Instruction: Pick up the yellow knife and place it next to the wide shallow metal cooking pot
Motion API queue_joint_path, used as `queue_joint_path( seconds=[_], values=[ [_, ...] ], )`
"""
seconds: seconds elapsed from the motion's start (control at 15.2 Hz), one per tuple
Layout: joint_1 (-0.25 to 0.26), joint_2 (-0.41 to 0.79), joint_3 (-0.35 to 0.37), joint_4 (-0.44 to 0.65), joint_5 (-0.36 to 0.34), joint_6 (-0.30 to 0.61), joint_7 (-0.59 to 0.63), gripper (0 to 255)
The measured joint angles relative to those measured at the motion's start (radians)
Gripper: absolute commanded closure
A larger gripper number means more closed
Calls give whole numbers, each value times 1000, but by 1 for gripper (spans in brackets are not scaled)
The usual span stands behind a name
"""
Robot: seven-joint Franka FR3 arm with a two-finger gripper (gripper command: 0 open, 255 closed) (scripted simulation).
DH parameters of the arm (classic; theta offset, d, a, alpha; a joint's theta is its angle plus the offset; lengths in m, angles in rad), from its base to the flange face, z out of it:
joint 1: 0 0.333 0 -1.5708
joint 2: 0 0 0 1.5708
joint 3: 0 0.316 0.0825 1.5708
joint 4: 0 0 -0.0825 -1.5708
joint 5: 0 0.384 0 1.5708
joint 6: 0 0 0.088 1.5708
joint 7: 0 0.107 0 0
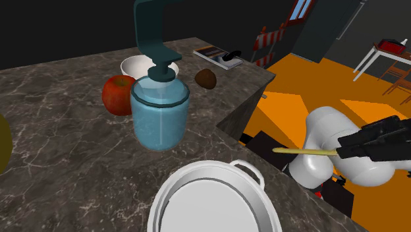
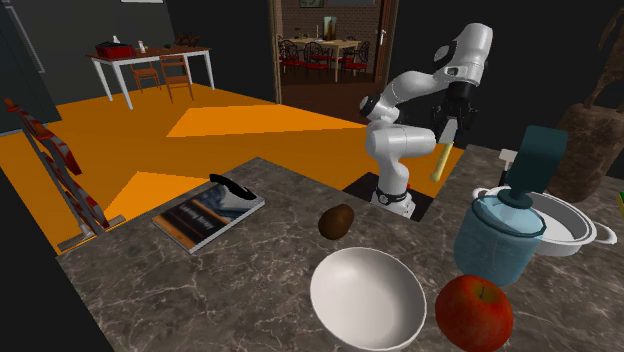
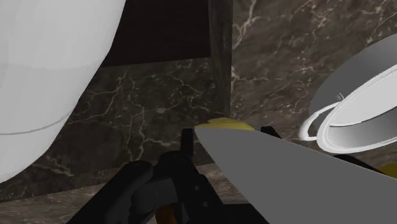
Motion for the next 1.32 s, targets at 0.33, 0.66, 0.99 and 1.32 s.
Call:
queue_joint_path(
  seconds=[0.33,0.66,0.99,1.32],
  values=[
    [-5,22,121,121,125,-81,89,255],
    [-40,59,226,249,244,-132,178,255],
    [-61,73,287,316,316,-153,232,255],
    [-31,26,335,262,363,-144,249,255]
  ],
)
